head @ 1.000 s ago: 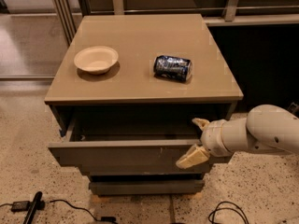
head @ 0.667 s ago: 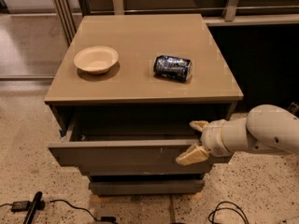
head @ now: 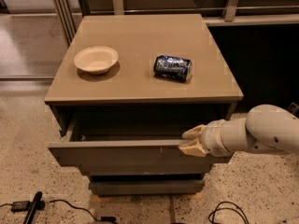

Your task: Open top drawer

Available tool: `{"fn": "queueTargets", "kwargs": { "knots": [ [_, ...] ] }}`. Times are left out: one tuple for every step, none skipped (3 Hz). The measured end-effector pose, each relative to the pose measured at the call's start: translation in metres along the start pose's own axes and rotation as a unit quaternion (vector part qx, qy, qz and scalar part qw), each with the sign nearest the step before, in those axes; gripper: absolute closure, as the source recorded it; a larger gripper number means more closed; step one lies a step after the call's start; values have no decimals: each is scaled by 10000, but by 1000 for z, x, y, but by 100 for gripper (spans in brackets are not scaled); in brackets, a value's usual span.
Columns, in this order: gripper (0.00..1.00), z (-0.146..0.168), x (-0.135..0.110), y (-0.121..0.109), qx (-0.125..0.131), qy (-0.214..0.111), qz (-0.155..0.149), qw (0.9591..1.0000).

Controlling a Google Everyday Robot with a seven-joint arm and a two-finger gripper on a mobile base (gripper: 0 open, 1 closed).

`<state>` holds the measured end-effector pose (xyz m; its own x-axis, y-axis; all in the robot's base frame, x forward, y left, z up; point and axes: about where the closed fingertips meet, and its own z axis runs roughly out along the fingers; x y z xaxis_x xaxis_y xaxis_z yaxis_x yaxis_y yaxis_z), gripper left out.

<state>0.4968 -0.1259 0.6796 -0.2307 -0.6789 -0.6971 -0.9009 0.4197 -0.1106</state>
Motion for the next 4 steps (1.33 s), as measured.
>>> {"fn": "queueTargets", "kwargs": {
  "knots": [
    [94, -3, 2, 4, 1, -8, 14, 10000],
    [100, -10, 6, 10, 24, -74, 96, 9999],
    [100, -11, 7, 12, 23, -79, 102, 9999],
    [100, -16, 9, 21, 22, -97, 121, 9999]
  ]
}}
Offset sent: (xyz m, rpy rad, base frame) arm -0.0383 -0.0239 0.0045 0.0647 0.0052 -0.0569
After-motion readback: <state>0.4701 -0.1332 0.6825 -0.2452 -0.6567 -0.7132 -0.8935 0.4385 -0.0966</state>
